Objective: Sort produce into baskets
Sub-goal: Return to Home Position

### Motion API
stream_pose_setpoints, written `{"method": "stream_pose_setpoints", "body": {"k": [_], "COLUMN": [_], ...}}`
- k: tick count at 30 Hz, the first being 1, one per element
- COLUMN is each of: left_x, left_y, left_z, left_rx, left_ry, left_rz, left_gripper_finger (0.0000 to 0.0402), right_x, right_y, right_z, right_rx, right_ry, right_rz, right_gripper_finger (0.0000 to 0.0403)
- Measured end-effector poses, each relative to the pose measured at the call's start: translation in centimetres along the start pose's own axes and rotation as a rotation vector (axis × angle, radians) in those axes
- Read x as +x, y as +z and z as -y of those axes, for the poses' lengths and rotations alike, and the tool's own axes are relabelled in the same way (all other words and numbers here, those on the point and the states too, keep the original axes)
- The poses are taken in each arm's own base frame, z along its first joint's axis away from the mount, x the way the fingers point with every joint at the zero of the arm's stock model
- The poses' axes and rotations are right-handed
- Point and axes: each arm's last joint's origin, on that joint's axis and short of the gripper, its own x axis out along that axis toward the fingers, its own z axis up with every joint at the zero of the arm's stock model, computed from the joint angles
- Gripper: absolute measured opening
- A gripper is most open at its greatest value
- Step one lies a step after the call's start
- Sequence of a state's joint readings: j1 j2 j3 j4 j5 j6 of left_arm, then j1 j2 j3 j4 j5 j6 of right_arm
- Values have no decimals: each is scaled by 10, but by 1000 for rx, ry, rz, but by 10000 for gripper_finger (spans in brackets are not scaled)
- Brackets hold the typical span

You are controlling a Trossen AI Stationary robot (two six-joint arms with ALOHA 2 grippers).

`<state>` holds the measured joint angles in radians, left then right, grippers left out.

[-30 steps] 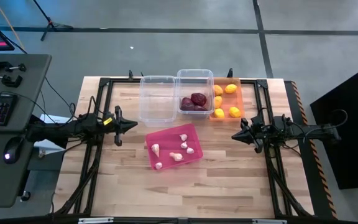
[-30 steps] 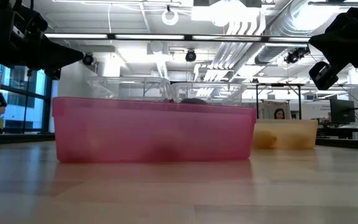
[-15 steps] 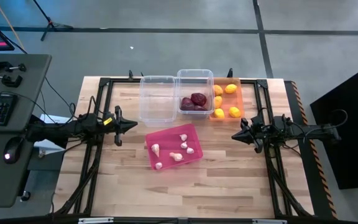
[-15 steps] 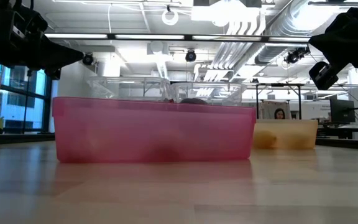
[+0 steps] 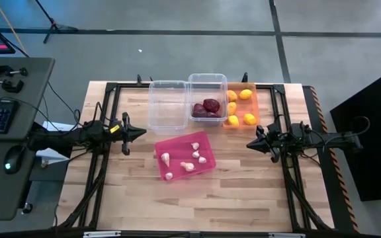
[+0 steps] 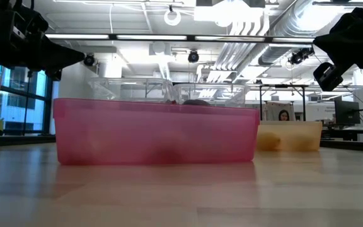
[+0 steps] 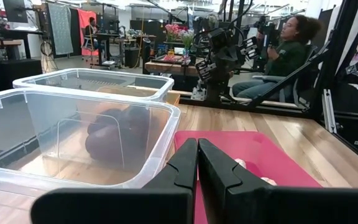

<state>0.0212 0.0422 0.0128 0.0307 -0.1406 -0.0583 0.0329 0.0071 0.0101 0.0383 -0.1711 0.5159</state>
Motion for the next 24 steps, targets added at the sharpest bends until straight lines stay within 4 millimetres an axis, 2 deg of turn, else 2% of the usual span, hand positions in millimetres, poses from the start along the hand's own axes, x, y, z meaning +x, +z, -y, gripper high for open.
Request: {"method": "stream_pose_setpoints", "body": {"k": [6, 7, 11, 13, 17, 24], "left_x": [0, 0, 0, 0, 0, 0], "left_y": [0, 0, 0, 0, 0, 0], "left_z": [0, 0, 0, 0, 0, 0], "left_rx": [0, 1, 1, 0, 0, 0], "left_ry": [0, 0, 0, 0, 0, 0], "left_rz": [0, 0, 0, 0, 0, 0], "left_gripper_finger": [0, 0, 0, 0, 0, 0], "right_x": [0, 0, 0, 0, -1, 1], "right_y": [0, 0, 1, 2, 1, -1], "right_z": [-1, -1, 0, 2, 5, 6], "right_rx": [-4, -45, -468, -608, -567, -619], "right_ry": [9, 9, -50, -101, -171, -178], "right_rz": [7, 6, 27, 32, 25, -8], "right_gripper_finger": [0, 0, 0, 0, 0, 0]}}
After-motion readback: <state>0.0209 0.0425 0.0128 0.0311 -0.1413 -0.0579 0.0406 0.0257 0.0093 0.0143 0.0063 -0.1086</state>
